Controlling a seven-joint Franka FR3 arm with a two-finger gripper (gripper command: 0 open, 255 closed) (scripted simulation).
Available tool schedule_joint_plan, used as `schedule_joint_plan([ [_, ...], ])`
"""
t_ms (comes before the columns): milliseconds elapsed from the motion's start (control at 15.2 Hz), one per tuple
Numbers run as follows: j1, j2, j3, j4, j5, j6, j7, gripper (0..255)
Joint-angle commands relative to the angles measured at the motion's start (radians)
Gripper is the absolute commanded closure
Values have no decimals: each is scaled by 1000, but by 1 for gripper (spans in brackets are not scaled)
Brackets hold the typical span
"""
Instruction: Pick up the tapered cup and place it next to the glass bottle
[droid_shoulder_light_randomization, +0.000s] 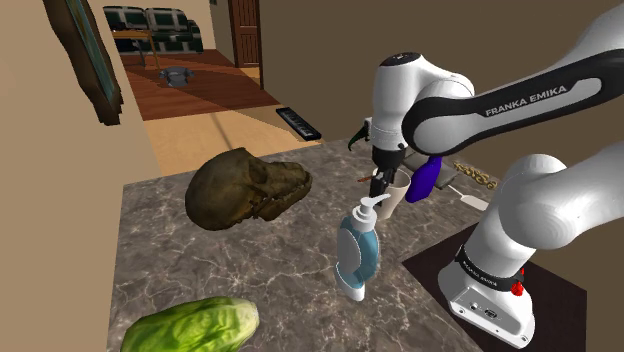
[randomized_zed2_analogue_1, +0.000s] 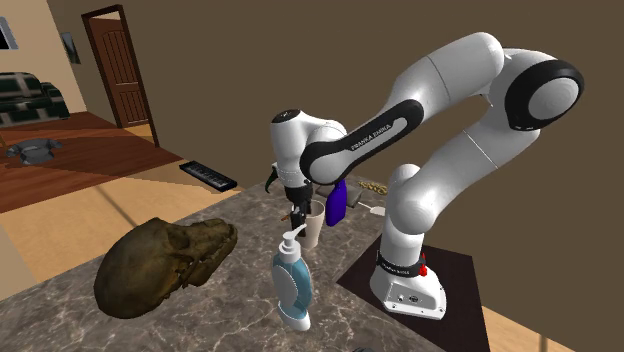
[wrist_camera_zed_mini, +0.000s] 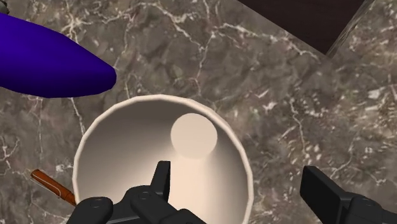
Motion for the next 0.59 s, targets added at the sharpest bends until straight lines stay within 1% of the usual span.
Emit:
schedule_joint_plan([
  [0, 1, 5, 3, -6, 2, 11, 3, 0],
  [396, 1, 5, 3, -6, 2, 11, 3, 0],
  [462, 1, 5, 3, -6, 2, 11, 3, 255],
  [528, 1, 5, 3, -6, 2, 11, 3, 255],
])
